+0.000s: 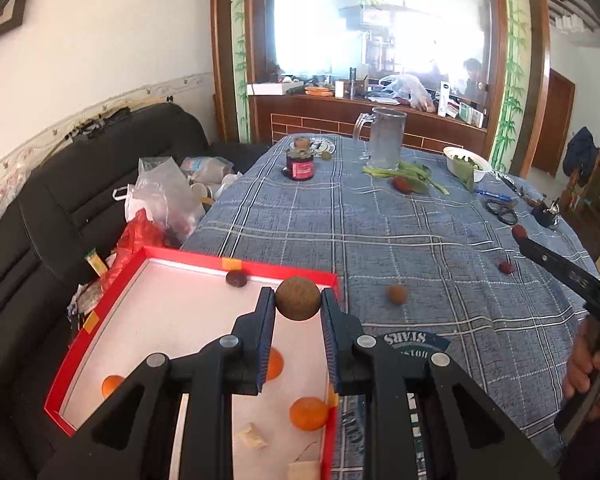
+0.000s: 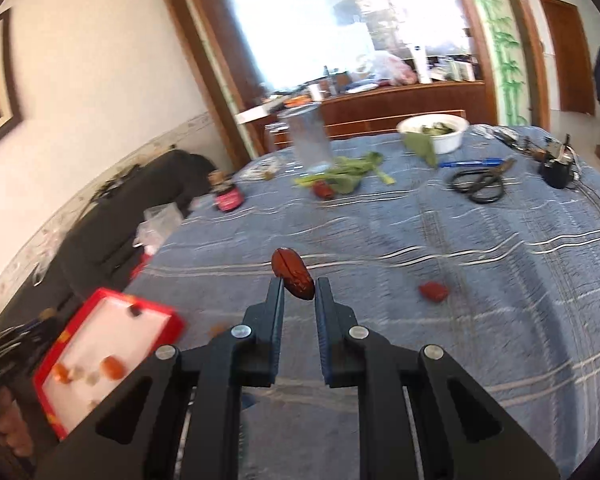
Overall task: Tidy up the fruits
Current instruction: 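Carry the date with the right tool and the brown nut with the left tool toward the tray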
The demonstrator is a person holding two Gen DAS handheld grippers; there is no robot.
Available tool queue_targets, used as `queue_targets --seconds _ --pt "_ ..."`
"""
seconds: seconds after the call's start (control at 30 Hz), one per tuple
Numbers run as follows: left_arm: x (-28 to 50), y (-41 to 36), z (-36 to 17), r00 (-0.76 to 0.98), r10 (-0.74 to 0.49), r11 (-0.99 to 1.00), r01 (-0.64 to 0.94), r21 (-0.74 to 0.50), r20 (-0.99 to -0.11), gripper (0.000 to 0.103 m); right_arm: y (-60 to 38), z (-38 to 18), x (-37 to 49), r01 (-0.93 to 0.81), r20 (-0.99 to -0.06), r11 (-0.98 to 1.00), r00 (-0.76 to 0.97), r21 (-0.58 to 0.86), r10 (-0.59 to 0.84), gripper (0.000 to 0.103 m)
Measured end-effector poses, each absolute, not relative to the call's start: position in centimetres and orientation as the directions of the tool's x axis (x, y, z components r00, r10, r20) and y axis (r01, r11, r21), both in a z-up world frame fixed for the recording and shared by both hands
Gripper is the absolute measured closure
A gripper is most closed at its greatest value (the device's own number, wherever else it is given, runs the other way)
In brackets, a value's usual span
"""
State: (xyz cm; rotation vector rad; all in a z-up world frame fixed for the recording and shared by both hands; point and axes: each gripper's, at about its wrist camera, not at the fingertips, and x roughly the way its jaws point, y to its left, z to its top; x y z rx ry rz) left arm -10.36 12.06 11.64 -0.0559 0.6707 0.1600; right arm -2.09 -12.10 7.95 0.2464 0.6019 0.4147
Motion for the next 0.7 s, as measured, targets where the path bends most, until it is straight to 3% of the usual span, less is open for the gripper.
queue_targets --seconds 0.2,0.4,0.7 --pt "-12.0 14.8 10.9 0.767 0.131 0.981 -0.190 -0.027 -0.629 0.081 -5.8 8.7 -5.7 -0.444 -0.479 0.802 0.645 0.399 0.595 0.086" --pt "-13.9 18.6 9.7 0.733 0.222 0.959 -0.284 0.007 -0.642 0.081 1.6 7.5 -8.9 -0.543 -0.524 0.731 0.514 0.413 0.679 0.086" --pt "-15.5 22.0 8.6 0.702 0.292 0.939 -0.339 0.055 -0.650 0.081 10.1 6.3 -10.7 -0.610 -0.605 0.742 0.488 0.280 0.630 0.085"
